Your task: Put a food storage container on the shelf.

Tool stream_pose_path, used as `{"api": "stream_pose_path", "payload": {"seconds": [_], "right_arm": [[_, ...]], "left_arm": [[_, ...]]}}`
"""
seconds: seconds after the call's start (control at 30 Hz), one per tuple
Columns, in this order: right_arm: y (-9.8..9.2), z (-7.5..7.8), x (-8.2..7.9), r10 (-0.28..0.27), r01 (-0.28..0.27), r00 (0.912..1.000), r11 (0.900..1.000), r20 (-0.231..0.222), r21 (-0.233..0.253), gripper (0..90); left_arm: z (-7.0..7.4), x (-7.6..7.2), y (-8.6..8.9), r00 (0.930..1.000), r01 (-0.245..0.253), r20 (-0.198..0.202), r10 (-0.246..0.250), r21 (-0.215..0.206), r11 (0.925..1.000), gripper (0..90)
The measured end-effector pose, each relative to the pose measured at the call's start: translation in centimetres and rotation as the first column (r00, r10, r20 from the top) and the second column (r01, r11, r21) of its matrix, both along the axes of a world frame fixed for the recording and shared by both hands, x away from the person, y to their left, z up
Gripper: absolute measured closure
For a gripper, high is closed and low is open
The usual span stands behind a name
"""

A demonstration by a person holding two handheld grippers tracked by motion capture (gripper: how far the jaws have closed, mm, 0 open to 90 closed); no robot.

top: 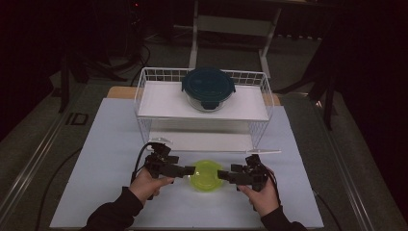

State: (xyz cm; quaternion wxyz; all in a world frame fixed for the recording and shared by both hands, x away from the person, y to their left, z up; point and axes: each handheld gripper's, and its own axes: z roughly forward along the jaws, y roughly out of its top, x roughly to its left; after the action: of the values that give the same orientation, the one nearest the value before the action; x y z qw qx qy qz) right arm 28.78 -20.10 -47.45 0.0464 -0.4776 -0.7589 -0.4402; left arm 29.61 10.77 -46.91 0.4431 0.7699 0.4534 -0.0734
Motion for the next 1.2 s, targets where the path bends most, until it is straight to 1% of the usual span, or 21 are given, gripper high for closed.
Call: {"api": "stream_pose_path", "payload": {"seconds": [0.07, 0.13, 0.17, 0.23, 0.27, 0.3, 0.33, 0.4, 0.47, 0.5, 0.53, 0.6, 0.63, 0.67, 0.77, 0.8, 0.83, 0.87, 0.97, 1.17, 1.2], "right_arm": [[0.0, -0.5, 0.4, -0.007, 0.007, 0.9991, 1.000, -0.042, 0.007, 24.4], [-0.1, -1.1, 0.7, -0.014, 0.015, 0.9967, 1.000, -0.080, 0.008, 27.0], [-0.2, -1.4, 0.9, -0.016, 0.018, 0.9949, 1.000, -0.100, 0.015, 28.4], [-0.4, -1.9, 1.1, -0.025, 0.031, 0.9889, 0.999, -0.146, 0.039, 36.7], [-0.4, -2.2, 1.2, -0.027, 0.037, 0.9854, 0.998, -0.168, 0.054, 38.8], [-0.5, -2.4, 1.3, -0.035, 0.048, 0.9817, 0.997, -0.187, 0.067, 44.5], [-0.6, -2.6, 1.3, -0.033, 0.051, 0.9778, 0.995, -0.207, 0.080, 47.3], [-0.7, -2.9, 1.4, -0.038, 0.060, 0.9735, 0.994, -0.226, 0.092, 54.1], [-0.7, -3.1, 1.4, -0.034, 0.060, 0.9691, 0.993, -0.244, 0.099, 59.5], [-0.8, -3.1, 1.4, -0.031, 0.061, 0.9664, 0.992, -0.255, 0.109, 64.0], [-0.7, -3.1, 1.3, -0.027, 0.059, 0.9640, 0.992, -0.264, 0.113, 65.4], [-0.6, -3.1, 1.3, -0.021, 0.053, 0.9645, 0.992, -0.263, 0.113, 69.2], [-0.6, -3.1, 1.3, -0.015, 0.049, 0.9628, 0.992, -0.270, 0.119, 71.0], [-0.5, -3.0, 1.3, -0.011, 0.044, 0.9644, 0.992, -0.264, 0.119, 72.9], [-0.1, -2.8, 1.1, -0.003, 0.033, 0.9633, 0.994, -0.268, 0.108, 74.3], [-0.1, -2.8, 1.1, -0.003, 0.033, 0.9630, 0.994, -0.269, 0.108, 74.8], [-0.1, -2.8, 1.1, -0.003, 0.033, 0.9630, 0.994, -0.269, 0.108, 74.8], [-0.1, -2.8, 1.1, 0.001, 0.030, 0.9625, 0.994, -0.271, 0.110, 75.0], [-0.1, -2.8, 0.9, 0.019, 0.010, 0.9642, 0.994, -0.264, 0.107, 75.8], [0.0, -2.3, 0.4, 0.010, 0.013, 0.9687, 0.996, -0.248, 0.091, 78.8], [0.0, -2.1, 0.3, 0.009, 0.012, 0.9708, 0.996, -0.240, 0.088, 80.1]], "left_arm": [[-0.4, 0.1, 0.0, 0.9993, -0.016, -0.034, 0.016, -0.008, 0.9998, 15.3], [-0.8, 0.2, 0.0, 0.9965, -0.036, -0.076, 0.036, -0.008, 0.9993, 22.5], [-1.1, 0.2, 0.0, 0.9950, -0.045, -0.089, 0.044, -0.001, 0.9990, 24.2], [-1.5, 0.3, 0.0, 0.9916, -0.051, -0.119, 0.050, -0.002, 0.9987, 29.7], [-1.7, 0.3, -0.1, 0.9890, -0.060, -0.136, 0.058, -0.010, 0.9982, 34.3], [-1.9, 0.4, 0.0, 0.9869, -0.057, -0.152, 0.053, -0.024, 0.9981, 38.0], [-2.1, 0.4, 0.0, 0.9834, -0.052, -0.176, 0.044, -0.037, 0.9980, 41.5], [-2.4, 0.4, -0.1, 0.9822, -0.041, -0.185, 0.033, -0.041, 0.9983, 50.1], [-2.6, 0.2, -0.3, 0.9846, -0.018, -0.174, 0.012, -0.032, 0.9993, 52.6], [-2.7, 0.2, -0.3, 0.9843, -0.021, -0.176, 0.015, -0.032, 0.9993, 54.0], [-2.8, 0.1, -0.4, 0.9833, -0.017, -0.182, 0.011, -0.033, 0.9993, 57.1], [-3.0, 0.1, -0.5, 0.9814, -0.006, -0.192, -0.001, -0.038, 0.9993, 61.8], [-3.1, 0.1, -0.6, 0.9799, -0.004, -0.199, -0.005, -0.042, 0.9991, 63.5], [-3.2, 0.1, -0.6, 0.9786, -0.006, -0.206, -0.004, -0.049, 0.9988, 66.0], [-3.6, 0.1, -0.6, 0.9685, -0.019, -0.249, -0.002, -0.081, 0.9965, 68.9], [-3.6, 0.1, -0.6, 0.9674, -0.021, -0.253, -0.002, -0.089, 0.9959, 69.8], [-3.6, 0.1, -0.6, 0.9674, -0.021, -0.253, -0.002, -0.089, 0.9959, 70.6], [-3.7, -0.1, -0.5, 0.9673, -0.021, -0.254, -0.006, -0.103, 0.9945, 70.6], [-3.8, -0.4, -0.5, 0.9708, -0.019, -0.240, -0.008, -0.111, 0.9936, 72.5], [-3.7, -0.8, -0.2, 0.9628, -0.046, -0.270, 0.008, -0.136, 0.9897, 76.7], [-3.6, -0.9, -0.1, 0.9630, -0.050, -0.269, 0.011, -0.137, 0.9893, 78.4]]}}
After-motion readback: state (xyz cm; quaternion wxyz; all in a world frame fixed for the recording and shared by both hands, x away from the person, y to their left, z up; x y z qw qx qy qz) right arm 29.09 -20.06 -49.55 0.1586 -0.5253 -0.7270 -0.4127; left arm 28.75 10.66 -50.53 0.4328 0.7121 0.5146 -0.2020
